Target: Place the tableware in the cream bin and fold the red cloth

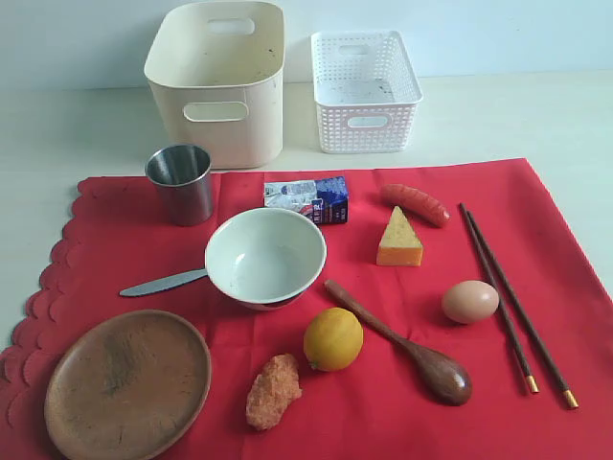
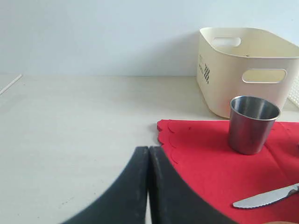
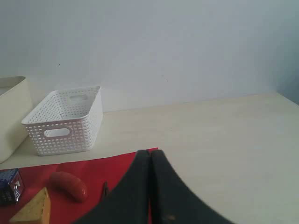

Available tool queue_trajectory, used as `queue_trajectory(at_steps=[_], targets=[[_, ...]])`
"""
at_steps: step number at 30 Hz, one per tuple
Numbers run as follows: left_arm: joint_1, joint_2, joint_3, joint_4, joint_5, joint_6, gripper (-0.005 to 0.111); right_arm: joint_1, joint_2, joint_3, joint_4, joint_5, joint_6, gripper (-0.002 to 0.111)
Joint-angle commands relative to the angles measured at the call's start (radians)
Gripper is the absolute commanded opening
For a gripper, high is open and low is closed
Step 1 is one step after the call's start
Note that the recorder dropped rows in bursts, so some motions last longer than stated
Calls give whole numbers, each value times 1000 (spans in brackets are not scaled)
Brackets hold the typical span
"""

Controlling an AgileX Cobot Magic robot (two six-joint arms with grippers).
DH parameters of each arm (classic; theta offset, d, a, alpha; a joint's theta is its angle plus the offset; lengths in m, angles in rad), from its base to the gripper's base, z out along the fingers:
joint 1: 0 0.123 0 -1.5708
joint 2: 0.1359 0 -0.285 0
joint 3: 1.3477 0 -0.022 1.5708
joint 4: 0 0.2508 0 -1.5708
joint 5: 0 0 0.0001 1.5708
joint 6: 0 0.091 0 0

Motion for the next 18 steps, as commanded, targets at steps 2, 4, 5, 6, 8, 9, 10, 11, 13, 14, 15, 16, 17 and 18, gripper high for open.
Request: queue_trajectory(at_steps=[2,4,5,6,8,9,10,11,13,14,15,16,17,18], targets=[[-5,-6,-3,1,-6,-2,3,-5,-7,3,-2,-2,-6,0],[-5,-6,-3,1,-6,-2,3,-5,-7,3,-2,-2,-6,0],[-5,-6,-3,1,-6,-2,3,-5,-7,3,-2,-2,-6,0],[-5,-6,-3,1,-6,-2,3,-5,-7,3,-2,-2,-6,0],[-5,-6,-3,1,-6,-2,3,-5,-7,3,-2,-2,-6,0],[-5,-6,-3,1,-6,-2,3,-5,-7,3,-2,0,-6,0],[-5,-6,-3,1,-6,-2,3,-5,-7,3,0,5,-6,0],[-5,-6,-3,1,-6,-2,3,-5,-7,3,0,5,-6,0],[-5,-6,-3,1,-6,-2,3,-5,-7,3,0,-23,-6,0],[-5,-6,-3,1,-6,-2,3,-5,-7,3,0,-31,-6,0],[-5,-6,-3,1,-6,-2,3,-5,-7,3,5,-38,-4,0],[-5,-6,-3,1,-6,-2,3,-5,-7,3,18,-42,-4,0],[-5,-6,-3,1,-6,-2,3,-5,-7,3,31,-46,-4,0],[-5,-6,-3,1,-6,-2,3,-5,-7,3,52,-50,-4,0]])
